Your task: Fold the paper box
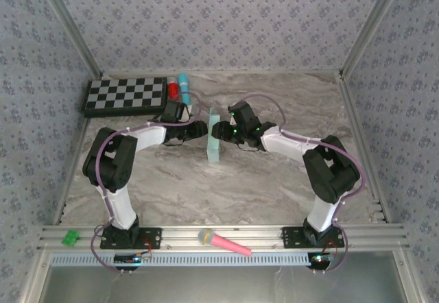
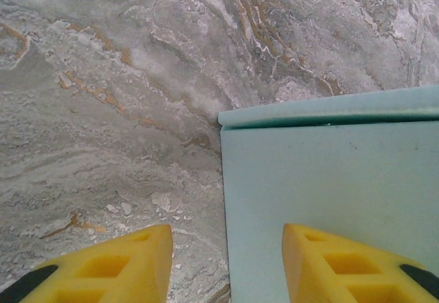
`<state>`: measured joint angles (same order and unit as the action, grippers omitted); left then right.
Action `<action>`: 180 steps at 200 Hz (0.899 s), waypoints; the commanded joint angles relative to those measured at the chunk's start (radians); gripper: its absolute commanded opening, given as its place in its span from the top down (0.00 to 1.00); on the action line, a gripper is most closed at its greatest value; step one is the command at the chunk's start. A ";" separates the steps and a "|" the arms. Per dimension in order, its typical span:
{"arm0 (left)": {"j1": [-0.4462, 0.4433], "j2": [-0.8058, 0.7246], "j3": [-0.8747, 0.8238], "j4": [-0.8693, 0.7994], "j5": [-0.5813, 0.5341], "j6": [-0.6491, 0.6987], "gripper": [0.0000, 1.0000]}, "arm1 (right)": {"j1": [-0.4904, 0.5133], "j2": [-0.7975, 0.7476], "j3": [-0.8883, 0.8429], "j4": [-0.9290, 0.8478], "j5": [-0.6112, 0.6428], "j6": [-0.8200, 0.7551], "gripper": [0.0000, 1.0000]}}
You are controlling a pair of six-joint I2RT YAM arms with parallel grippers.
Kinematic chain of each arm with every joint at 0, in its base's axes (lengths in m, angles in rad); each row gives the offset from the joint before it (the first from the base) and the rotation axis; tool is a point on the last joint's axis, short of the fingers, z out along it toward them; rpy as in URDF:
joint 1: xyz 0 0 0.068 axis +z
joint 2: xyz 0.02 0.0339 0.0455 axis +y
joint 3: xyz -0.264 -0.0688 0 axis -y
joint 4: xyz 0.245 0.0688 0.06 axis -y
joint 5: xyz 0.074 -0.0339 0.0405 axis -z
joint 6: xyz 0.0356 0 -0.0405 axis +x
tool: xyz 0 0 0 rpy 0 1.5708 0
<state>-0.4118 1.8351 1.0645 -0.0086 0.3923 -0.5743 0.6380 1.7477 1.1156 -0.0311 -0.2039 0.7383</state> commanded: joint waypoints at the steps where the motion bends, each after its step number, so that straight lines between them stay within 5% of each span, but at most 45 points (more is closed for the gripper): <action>1: -0.007 -0.045 0.034 -0.051 -0.014 0.028 0.53 | 0.005 -0.019 0.008 -0.119 0.067 0.009 0.50; 63: -0.012 -0.164 0.058 -0.177 -0.217 0.058 0.49 | -0.005 -0.112 0.025 -0.111 0.069 -0.015 0.48; 115: -0.091 -0.291 0.092 -0.292 -0.370 0.098 0.22 | -0.027 -0.190 -0.026 -0.175 0.163 -0.079 0.48; 180: -0.194 -0.196 0.259 -0.471 -0.337 0.085 0.12 | -0.040 -0.211 -0.231 -0.033 0.047 -0.049 0.56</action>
<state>-0.5770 1.5879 1.2552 -0.3672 0.0803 -0.4976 0.5846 1.5593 0.9749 -0.1368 -0.1047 0.6651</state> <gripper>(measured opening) 0.876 0.460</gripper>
